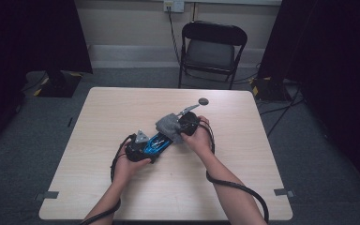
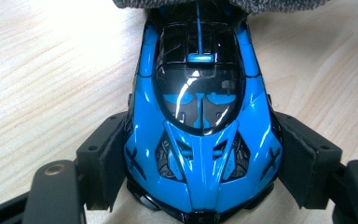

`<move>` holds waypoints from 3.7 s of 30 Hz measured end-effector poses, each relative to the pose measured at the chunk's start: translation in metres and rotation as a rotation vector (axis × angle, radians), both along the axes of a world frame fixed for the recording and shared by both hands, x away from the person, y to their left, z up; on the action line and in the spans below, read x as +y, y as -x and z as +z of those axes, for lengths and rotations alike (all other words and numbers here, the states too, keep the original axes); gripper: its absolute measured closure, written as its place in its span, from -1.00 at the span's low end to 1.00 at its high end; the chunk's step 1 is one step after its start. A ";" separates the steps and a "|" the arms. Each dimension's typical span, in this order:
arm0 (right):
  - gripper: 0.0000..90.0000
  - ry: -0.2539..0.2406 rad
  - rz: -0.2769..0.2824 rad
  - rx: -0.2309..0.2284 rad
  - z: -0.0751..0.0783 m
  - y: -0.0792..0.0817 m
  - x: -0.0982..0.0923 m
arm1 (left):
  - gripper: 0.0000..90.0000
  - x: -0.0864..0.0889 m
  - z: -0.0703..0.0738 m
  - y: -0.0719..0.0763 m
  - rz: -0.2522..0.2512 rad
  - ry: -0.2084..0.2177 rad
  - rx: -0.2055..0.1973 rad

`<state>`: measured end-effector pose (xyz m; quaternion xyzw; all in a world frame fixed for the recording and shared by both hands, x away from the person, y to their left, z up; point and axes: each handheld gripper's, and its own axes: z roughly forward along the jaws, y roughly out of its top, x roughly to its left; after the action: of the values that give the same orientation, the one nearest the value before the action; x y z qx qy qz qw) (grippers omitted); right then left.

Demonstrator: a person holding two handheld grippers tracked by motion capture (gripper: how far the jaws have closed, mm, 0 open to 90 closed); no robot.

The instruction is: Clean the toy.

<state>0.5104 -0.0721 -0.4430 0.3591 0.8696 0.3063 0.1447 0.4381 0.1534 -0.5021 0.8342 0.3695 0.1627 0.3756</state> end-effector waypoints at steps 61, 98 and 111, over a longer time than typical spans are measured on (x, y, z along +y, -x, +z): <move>0.74 -0.089 -0.035 -0.079 0.027 0.022 -0.061 | -0.43 0.000 0.000 0.000 0.000 0.000 0.000; 0.73 -0.016 0.218 -0.025 -0.008 0.059 0.032 | -0.43 0.001 0.000 0.000 -0.002 -0.011 -0.007; 0.73 -0.005 0.166 -0.044 -0.007 0.046 0.024 | -0.43 0.000 0.000 0.000 0.001 -0.001 0.000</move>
<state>0.4639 -0.0481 -0.4503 0.2792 0.8924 0.3271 0.1370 0.4381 0.1534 -0.5021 0.8341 0.3698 0.1631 0.3753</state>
